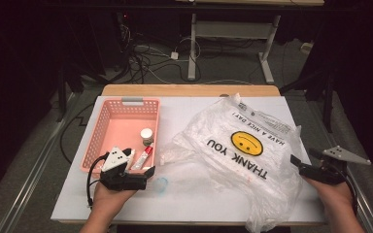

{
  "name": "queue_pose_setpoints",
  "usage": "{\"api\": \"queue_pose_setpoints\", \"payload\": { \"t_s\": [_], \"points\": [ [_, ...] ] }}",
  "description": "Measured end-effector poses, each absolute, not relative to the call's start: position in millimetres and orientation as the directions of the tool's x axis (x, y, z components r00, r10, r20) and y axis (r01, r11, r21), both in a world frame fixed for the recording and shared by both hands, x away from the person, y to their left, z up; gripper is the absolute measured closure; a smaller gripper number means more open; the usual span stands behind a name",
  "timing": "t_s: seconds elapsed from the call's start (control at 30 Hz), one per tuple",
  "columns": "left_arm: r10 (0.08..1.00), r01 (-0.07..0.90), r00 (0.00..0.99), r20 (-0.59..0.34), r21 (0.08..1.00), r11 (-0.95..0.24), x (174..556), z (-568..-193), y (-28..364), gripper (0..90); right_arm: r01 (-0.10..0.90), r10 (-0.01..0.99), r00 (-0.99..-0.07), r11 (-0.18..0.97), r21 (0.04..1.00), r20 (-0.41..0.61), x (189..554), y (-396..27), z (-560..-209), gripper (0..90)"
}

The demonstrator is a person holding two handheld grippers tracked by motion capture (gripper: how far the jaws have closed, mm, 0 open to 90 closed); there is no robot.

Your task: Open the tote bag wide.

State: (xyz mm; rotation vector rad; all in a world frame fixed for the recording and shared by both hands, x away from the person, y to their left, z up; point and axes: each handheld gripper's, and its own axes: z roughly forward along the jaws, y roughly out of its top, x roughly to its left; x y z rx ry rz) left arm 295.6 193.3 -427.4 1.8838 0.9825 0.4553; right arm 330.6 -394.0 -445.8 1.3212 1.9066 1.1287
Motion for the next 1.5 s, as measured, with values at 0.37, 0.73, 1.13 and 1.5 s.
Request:
{"api": "queue_pose_setpoints", "payload": {
  "t_s": [0.37, 0.73, 1.13, 1.5],
  "points": [
    [0.791, 0.443, 0.603, -0.101, 0.867, -0.227, 296.0, -427.8, 194.7, 0.0, 0.435, 0.907, -0.42, 0.208, 0.876, -0.007, 310.8, -349.5, -445.9, 0.0],
    [0.785, 0.444, 0.611, -0.101, 0.865, -0.234, 295.8, -428.8, 193.2, 0.0, 0.392, 0.856, -0.517, 0.249, 0.886, -0.012, 308.5, -300.8, -437.6, 0.0],
    [0.783, 0.437, 0.614, -0.098, 0.869, -0.233, 295.8, -428.4, 194.9, 0.0, 0.34, 0.801, -0.599, 0.269, 0.901, -0.013, 318.0, -255.0, -430.0, 0.0],
    [0.785, 0.434, 0.613, -0.093, 0.87, -0.236, 298.1, -427.0, 195.8, 0.0, 0.315, 0.769, -0.639, 0.254, 0.915, 0.006, 331.1, -231.8, -430.1, 0.0]
  ]
}}
